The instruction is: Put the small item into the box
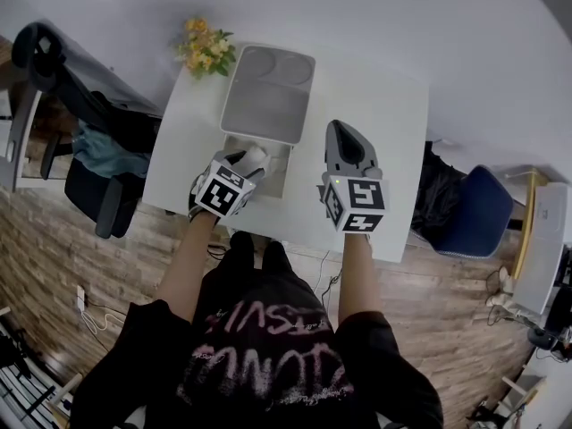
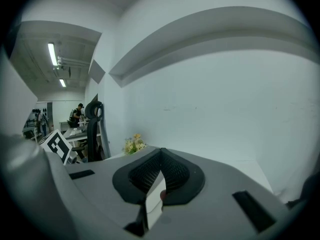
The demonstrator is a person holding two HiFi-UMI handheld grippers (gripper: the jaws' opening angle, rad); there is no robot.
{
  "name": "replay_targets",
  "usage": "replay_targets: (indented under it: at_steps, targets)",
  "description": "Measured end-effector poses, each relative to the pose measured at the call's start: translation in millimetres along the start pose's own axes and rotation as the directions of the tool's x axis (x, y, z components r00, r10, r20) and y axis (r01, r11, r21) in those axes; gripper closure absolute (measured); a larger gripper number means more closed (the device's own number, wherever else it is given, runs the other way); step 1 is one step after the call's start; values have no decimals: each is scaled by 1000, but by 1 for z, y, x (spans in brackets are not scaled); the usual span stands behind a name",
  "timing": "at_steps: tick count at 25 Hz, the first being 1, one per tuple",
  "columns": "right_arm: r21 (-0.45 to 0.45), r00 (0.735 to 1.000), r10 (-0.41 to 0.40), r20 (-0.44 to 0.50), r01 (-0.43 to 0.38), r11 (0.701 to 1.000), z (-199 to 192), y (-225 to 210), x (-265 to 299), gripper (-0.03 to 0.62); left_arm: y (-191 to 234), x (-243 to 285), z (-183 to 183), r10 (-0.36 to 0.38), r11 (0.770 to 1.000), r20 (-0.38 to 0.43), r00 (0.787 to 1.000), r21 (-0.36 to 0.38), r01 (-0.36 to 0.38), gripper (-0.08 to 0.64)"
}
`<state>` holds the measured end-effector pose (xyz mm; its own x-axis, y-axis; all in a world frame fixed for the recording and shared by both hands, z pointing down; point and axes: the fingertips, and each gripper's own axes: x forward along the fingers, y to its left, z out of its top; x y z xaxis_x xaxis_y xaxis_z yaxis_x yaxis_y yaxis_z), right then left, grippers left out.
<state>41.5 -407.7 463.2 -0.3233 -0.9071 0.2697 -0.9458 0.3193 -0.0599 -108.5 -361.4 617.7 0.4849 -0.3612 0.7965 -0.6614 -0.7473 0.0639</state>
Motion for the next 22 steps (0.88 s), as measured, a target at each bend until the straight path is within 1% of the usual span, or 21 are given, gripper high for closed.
replay_targets:
  at_steps: [2, 7, 12, 17, 20, 22]
  targets:
    - [2, 1000, 2, 4, -2, 1000, 1, 1, -1, 583, 1, -3, 1, 14, 1000, 12, 1000, 3, -14, 330]
    - [4, 1000, 6, 20, -6, 1000, 7, 3, -3, 583, 5, -17, 8, 50, 999, 65, 997, 0, -50, 375]
    - [13, 999, 22, 41, -22, 1000, 16, 9, -4, 581, 10, -33, 20, 87, 996, 128, 988, -10, -86, 422]
    - [8, 998, 33, 52, -33, 999, 23, 13, -5, 581, 21, -54, 39, 149, 989, 222, 964, -30, -146, 478]
    - [3, 998, 36, 60, -36, 999, 27, 15, -6, 582, 30, -70, 50, 196, 981, 278, 941, -52, -188, 545]
    - [-1, 997, 37, 64, -37, 999, 30, 16, -7, 583, 35, -79, 54, 213, 977, 306, 928, -71, -201, 555]
